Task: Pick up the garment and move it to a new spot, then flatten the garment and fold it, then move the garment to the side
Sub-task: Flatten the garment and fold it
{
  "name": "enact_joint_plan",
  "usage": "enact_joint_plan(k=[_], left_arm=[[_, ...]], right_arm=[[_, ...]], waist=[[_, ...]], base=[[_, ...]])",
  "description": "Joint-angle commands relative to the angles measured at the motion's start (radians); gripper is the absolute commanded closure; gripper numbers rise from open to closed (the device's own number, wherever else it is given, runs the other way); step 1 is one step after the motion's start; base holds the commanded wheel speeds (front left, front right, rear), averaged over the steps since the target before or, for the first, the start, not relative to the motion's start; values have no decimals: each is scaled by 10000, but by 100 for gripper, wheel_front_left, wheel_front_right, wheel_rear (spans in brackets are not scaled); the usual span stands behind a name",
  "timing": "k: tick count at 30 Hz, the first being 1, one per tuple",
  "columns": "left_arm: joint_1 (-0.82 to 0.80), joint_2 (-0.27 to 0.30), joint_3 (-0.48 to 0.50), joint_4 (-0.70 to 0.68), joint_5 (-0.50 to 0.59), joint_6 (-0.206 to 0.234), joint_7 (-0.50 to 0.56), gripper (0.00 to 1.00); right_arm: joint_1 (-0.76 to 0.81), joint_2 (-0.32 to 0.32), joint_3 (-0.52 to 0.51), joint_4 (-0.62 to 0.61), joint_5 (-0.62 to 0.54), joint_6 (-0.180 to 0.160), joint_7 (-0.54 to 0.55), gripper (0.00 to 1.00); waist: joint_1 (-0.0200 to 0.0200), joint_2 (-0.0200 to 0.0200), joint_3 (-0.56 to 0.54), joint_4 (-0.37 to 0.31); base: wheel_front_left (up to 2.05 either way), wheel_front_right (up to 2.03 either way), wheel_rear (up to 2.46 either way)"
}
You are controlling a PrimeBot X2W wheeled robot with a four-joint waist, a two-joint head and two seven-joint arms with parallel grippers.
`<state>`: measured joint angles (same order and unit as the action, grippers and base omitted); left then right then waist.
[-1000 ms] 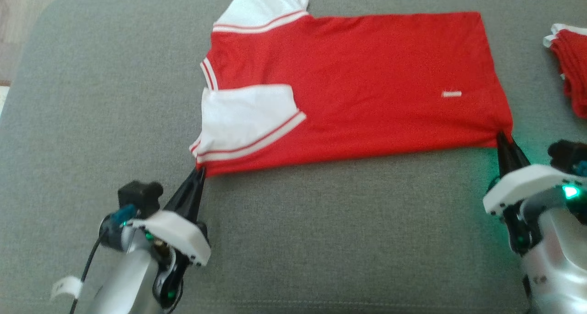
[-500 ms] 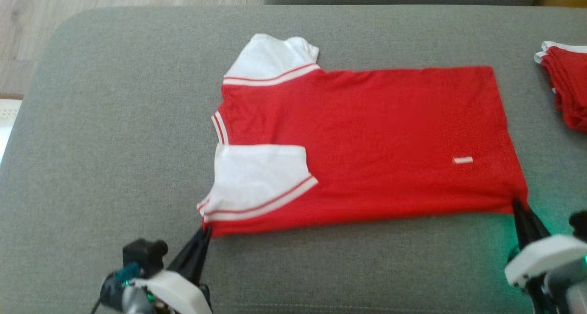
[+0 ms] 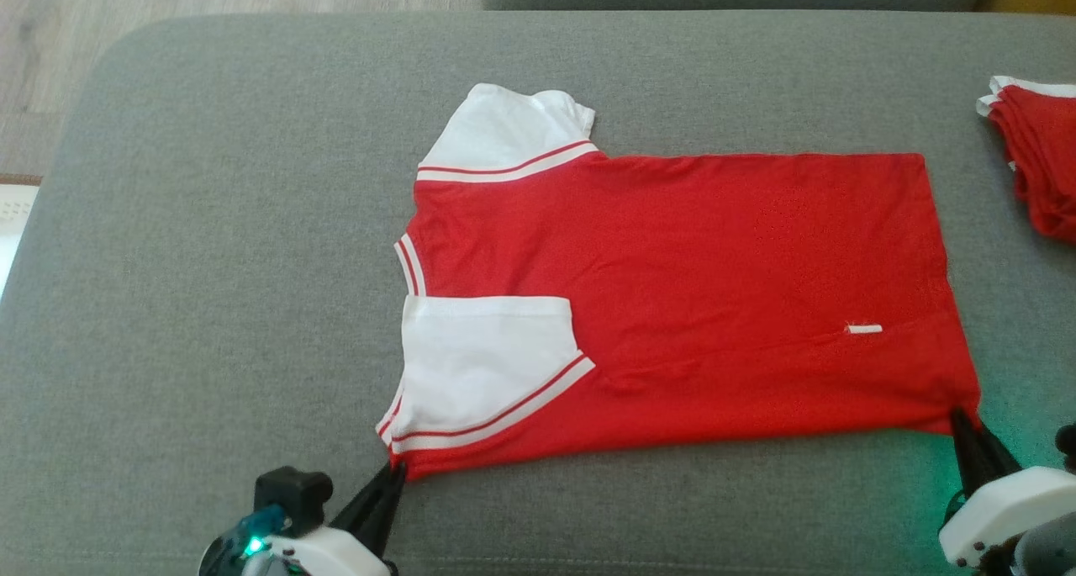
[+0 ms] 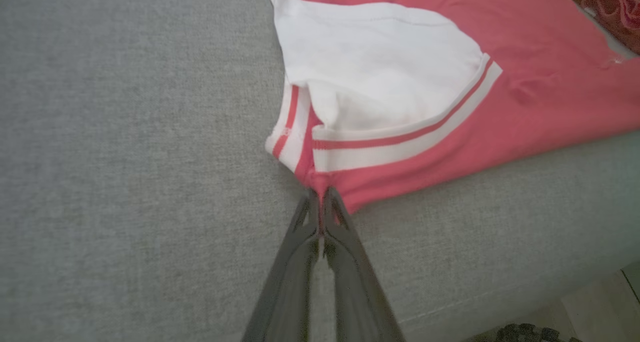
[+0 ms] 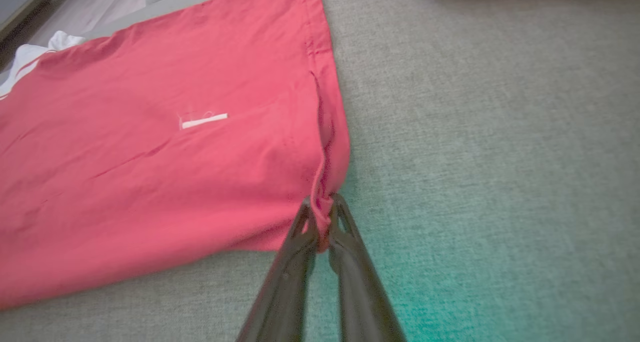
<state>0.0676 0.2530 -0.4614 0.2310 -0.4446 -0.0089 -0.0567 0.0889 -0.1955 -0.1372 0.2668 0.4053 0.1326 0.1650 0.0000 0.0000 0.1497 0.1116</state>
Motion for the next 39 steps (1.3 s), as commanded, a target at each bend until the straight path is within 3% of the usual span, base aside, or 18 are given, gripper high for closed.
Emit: enact_joint_plan(k=[1,2,3,8,13,19,24,27,32,39], left_arm=[[-442,129,267,-109,-54,-11,73,53],[-483,111,250,-32,-67,-7,119,5],[-523,100,244,10,-58,24,141,0],[-640,208,487,-536,-8,384,43,0],[-1264,501,899,-1472,-62,475,158,0],[-3974,1114,1180,-1884,2,-61,1244,0],[-6848,1420,1010,-930,-256,-828,2657,0],[-8510,1498,838,60,-541,-1061,3337,0],[-10622,1619,305,2052,-683,-1191,3851,0],[-12299,1659,-789,4249,-1145,-1214,4455,0]], right_arm=[[-35,-171,38,-380,-136,-19,32,0],[-33,-151,1,-431,-177,-19,67,0],[-17,-131,-36,-488,-208,-19,107,0],[140,-110,-330,-1401,-744,-19,-294,0],[29,79,-244,-2107,-1189,-19,-808,0],[-420,315,333,-2371,-1588,-19,-1048,0],[-899,406,656,-2543,-1766,-19,-988,0],[-1164,426,697,-2654,-1805,-19,-958,0],[-1565,486,797,-2780,-1785,-19,-976,0],[-1885,572,779,-2977,-1723,-19,-1131,0]], waist=[[0,0,-26,-2],[0,0,-55,-8],[0,0,-92,-19],[0,0,-245,-119],[0,0,-217,-187],[0,0,315,-330],[0,0,1103,-673],[0,0,1661,-960],[0,0,2561,-1489],[0,0,3507,-1983]], base=[[0,0,0],[0,0,0],[0,0,0],[0,0,0],[0,0,0],[0,0,0],[0,0,0],[0,0,0],[0,0,0],[0,0,0]])
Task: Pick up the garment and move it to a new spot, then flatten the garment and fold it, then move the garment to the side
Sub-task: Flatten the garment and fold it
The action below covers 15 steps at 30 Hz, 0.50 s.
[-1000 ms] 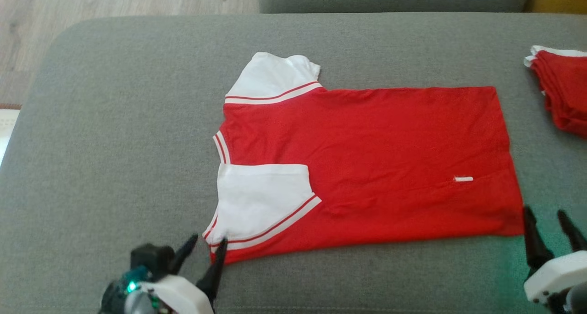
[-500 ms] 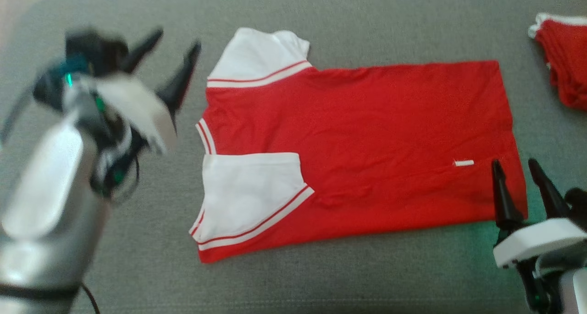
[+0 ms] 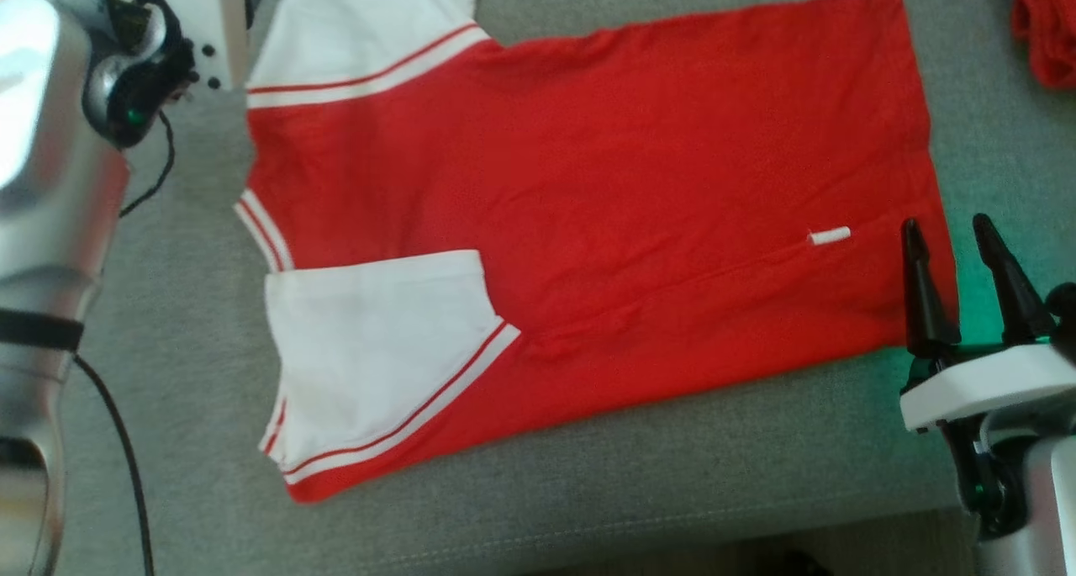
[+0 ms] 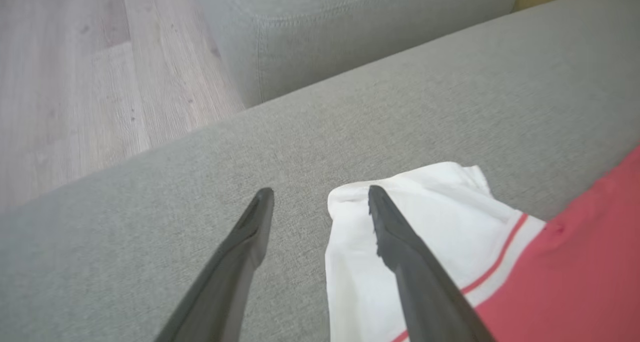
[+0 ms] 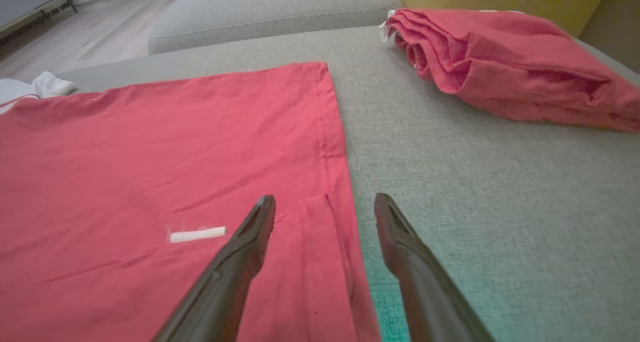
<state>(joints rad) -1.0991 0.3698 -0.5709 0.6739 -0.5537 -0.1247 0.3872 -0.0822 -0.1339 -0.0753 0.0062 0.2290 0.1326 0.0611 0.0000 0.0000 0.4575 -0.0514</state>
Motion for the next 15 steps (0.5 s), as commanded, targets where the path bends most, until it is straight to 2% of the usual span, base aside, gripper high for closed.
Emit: enact_joint_plan(k=[1,9,15], left_arm=[[-810,510,209,87,-87,-56,41,0],[-1618,826,-947,1477,-125,-58,-190,0],[-1897,931,-1517,1885,-397,-58,-213,0]], right_arm=[[-210,-25,170,-384,46,-19,-116,0],[-471,126,341,-252,178,-19,-287,0],[-597,152,318,-92,215,-19,-409,0]], waist=[[0,0,528,-405],[0,0,932,-688],[0,0,1004,-771]], base=[[0,0,0],[0,0,0],[0,0,0]])
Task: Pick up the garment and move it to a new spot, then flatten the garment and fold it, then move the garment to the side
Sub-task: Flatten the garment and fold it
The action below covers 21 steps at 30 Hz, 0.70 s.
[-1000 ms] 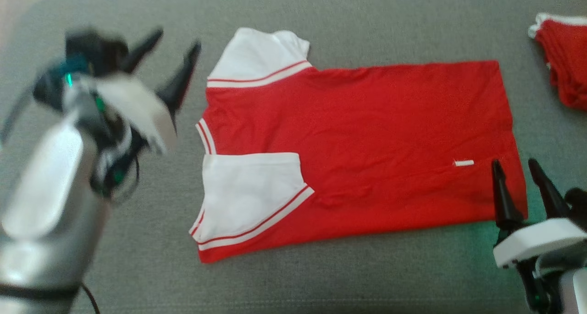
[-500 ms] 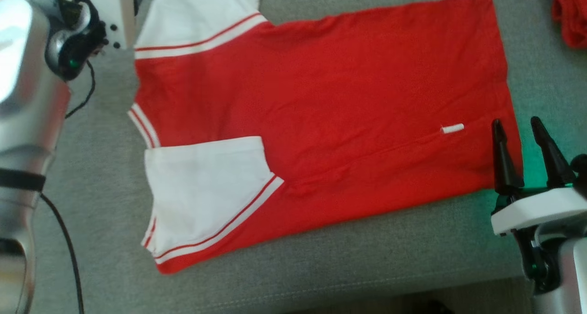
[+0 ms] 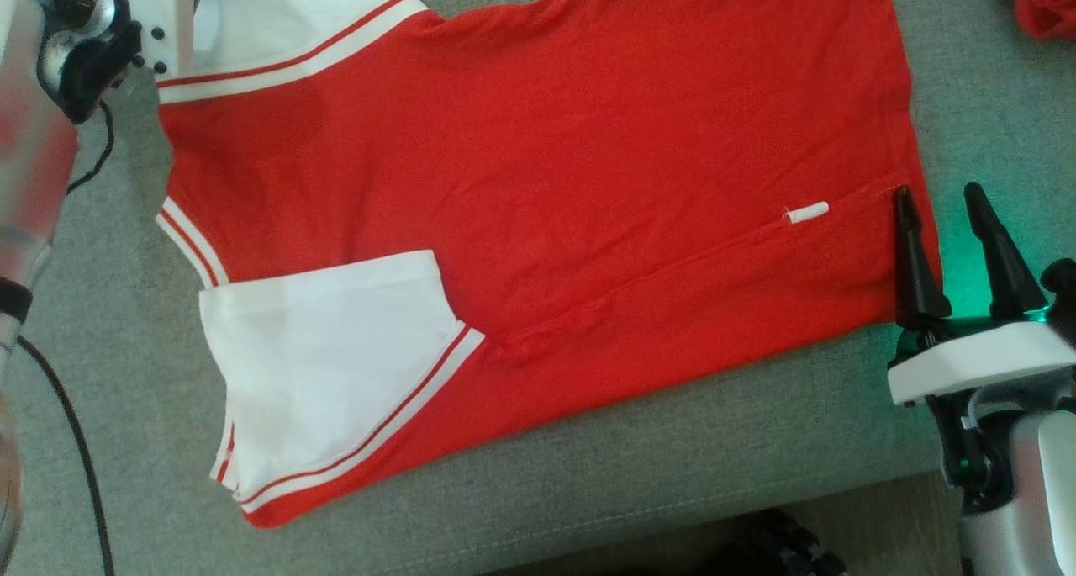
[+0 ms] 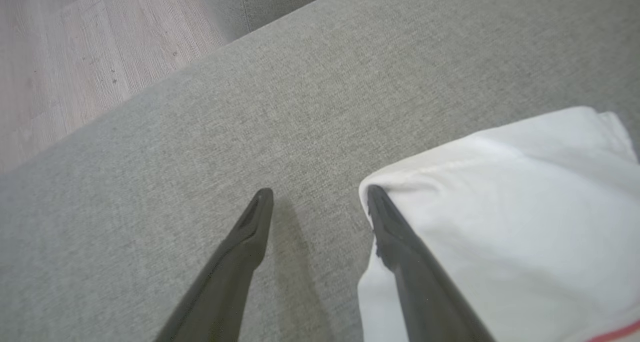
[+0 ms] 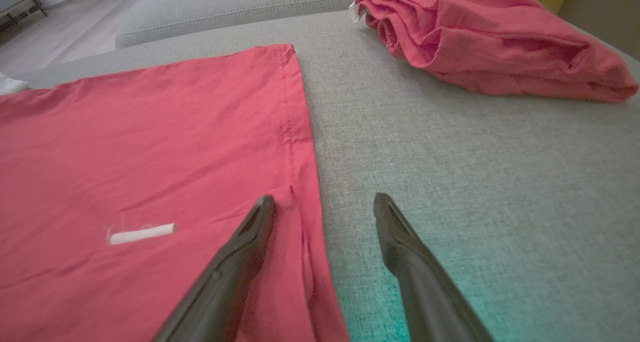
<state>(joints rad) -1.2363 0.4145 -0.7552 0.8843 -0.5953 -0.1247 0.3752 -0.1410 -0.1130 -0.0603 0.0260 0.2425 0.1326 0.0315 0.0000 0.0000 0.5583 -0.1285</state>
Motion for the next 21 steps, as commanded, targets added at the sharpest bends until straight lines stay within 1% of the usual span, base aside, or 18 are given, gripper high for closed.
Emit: enact_joint_plan(k=[1,6,15,16,18,19,21], left_arm=[[-565,507,193,-197,-50,-58,-82,0],[-731,601,-340,-257,-575,-59,-89,0],[-929,916,-1509,-966,-1755,-59,732,0],[-948,970,-1645,-1121,-1894,-59,793,26],[-971,1114,-1970,-1476,-2145,-59,904,95],[-979,1211,-2132,-1621,-2238,-59,934,100],[-1009,1423,-2507,-1906,-2346,-59,938,100]], right_arm=[[-27,-49,154,-261,89,-19,-142,0],[-93,-17,152,-134,145,-19,-269,0],[-202,9,75,58,164,-19,-446,0],[-221,16,75,71,170,-19,-459,0],[-266,26,77,87,196,-19,-482,0],[-288,29,77,93,205,-19,-493,0],[-330,35,83,103,213,-19,-512,0]], waist=[[0,0,7,-13],[0,0,118,-74],[0,0,250,-109],[0,0,260,-112],[0,0,288,-124],[0,0,304,-130],[0,0,340,-140]], base=[[0,0,0],[0,0,0],[0,0,0],[0,0,0],[0,0,0],[0,0,0],[0,0,0]])
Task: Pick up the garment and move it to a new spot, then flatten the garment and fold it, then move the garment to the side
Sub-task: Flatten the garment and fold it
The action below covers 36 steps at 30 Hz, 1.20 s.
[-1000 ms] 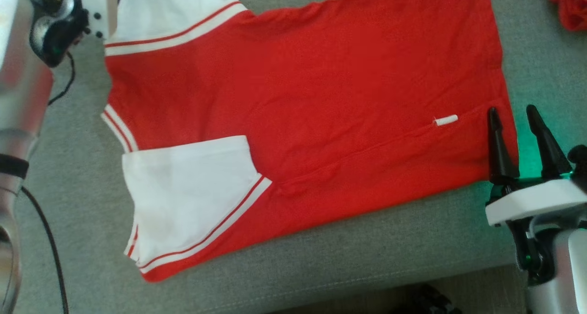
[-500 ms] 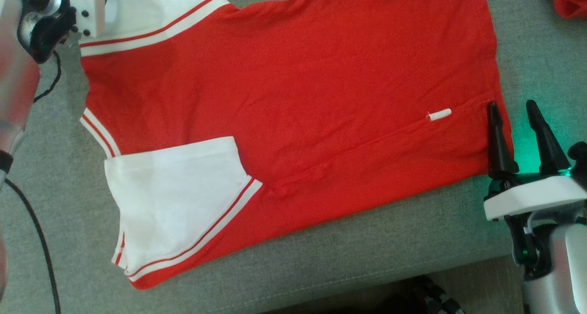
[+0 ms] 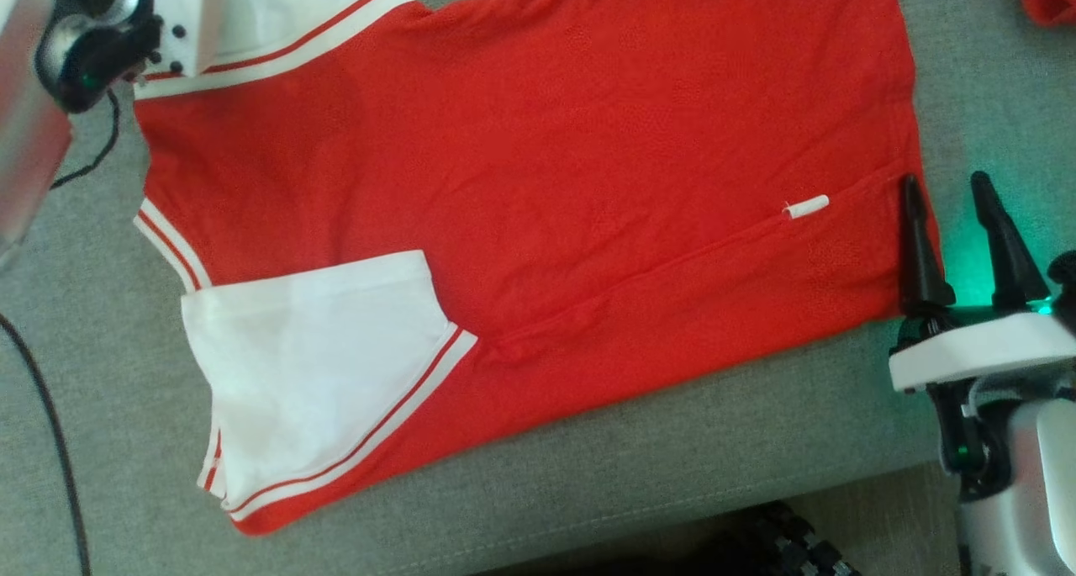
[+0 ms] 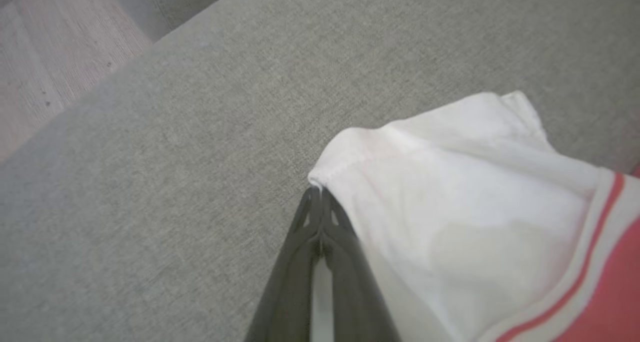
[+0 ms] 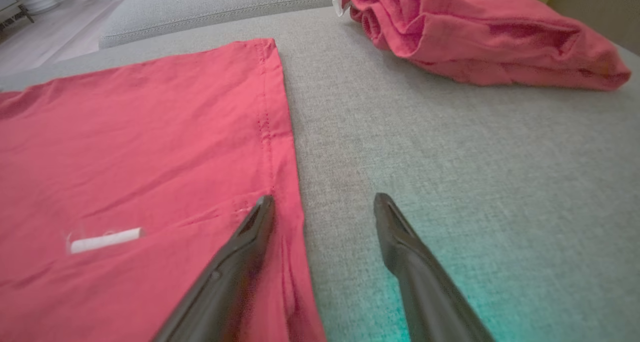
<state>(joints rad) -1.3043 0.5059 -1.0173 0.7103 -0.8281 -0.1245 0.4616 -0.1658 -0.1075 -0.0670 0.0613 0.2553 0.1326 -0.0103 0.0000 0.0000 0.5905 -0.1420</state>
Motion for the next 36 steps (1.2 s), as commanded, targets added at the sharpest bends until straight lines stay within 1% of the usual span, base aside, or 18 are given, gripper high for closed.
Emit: enact_joint_plan(k=[1,6,11,18,22,27,30,32,36], left_arm=[[-356,609,-26,-276,-73,-61,2,100],[-652,994,-547,-543,-154,-61,-640,100],[-1045,1165,-849,-630,-233,-61,-1610,100],[-1335,1291,-1358,-741,-668,-61,-2196,100],[-1431,1325,-1644,-894,-1056,-61,-2279,100],[-1564,1345,-2099,-1337,-1377,-61,-2128,100],[-1646,1354,-2292,-1650,-1427,-61,-2101,100],[-1702,1349,-2381,-1852,-1436,-61,-2103,100],[-1822,1370,-2496,-2222,-1429,-61,-2066,100]], right_arm=[[-103,-17,159,-243,86,-19,-104,0],[-167,-15,185,-193,77,-19,-155,0],[-258,-173,200,-258,26,-19,-73,0],[-956,-594,427,-569,16,-19,652,0],[-1729,-739,737,-415,343,-19,1534,0],[-2966,-1183,879,326,779,-19,3013,0],[-3656,-1583,880,901,794,-19,4115,0],[-4107,-1903,947,1245,559,-19,4642,0],[-4976,-1987,1161,1963,593,-19,5337,0]], waist=[[0,0,31,-11],[0,0,-6,3],[0,0,-217,122],[0,0,-548,323],[0,0,-713,422],[0,0,-844,591],[0,0,-874,685],[0,0,-867,749],[0,0,-812,838]], base=[[0,0,0],[0,0,0],[0,0,0],[0,0,0],[0,0,0],[0,0,0],[0,0,0],[0,0,0],[0,0,0]])
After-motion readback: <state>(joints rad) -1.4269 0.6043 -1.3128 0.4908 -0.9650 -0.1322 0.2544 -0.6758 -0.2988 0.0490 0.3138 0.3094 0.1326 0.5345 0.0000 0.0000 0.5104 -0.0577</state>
